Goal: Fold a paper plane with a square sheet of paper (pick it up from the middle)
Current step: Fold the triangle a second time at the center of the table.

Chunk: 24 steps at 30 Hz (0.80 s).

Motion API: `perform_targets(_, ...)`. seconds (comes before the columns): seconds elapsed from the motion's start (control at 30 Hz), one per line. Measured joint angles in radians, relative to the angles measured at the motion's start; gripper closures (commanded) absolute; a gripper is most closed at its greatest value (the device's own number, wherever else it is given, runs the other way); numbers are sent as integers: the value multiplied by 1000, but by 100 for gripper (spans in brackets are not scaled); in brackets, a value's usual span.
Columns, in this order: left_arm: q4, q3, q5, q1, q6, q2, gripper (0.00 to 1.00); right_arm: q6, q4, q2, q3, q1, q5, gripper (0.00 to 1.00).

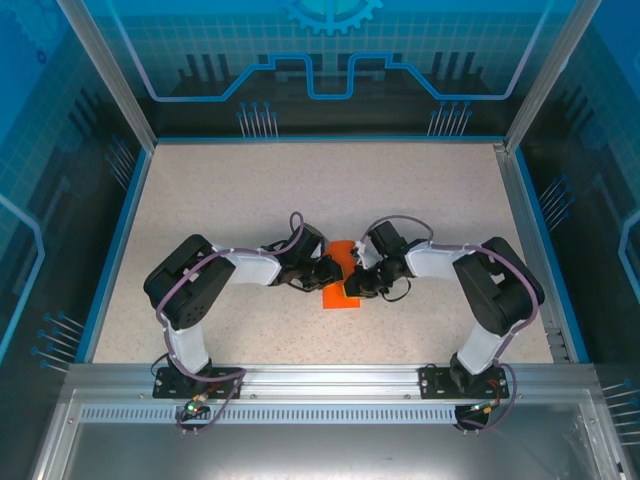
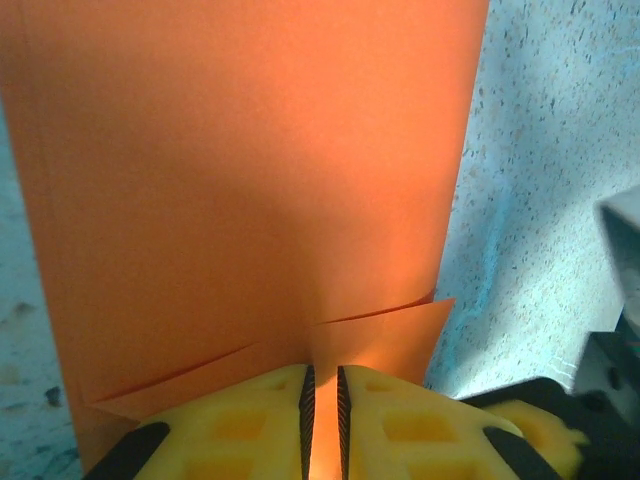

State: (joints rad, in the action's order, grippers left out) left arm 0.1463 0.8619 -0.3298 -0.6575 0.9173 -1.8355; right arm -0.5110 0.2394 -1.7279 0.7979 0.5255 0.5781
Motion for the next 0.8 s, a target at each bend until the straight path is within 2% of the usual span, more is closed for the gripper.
perform_targets(0.6, -17, 6, 18, 0, 0, 0, 84, 31, -23, 79, -133, -61, 34, 85)
perform_targets(0.8, -40, 20, 18, -1, 0, 2, 82, 34, 43, 154, -168, -117, 29, 84)
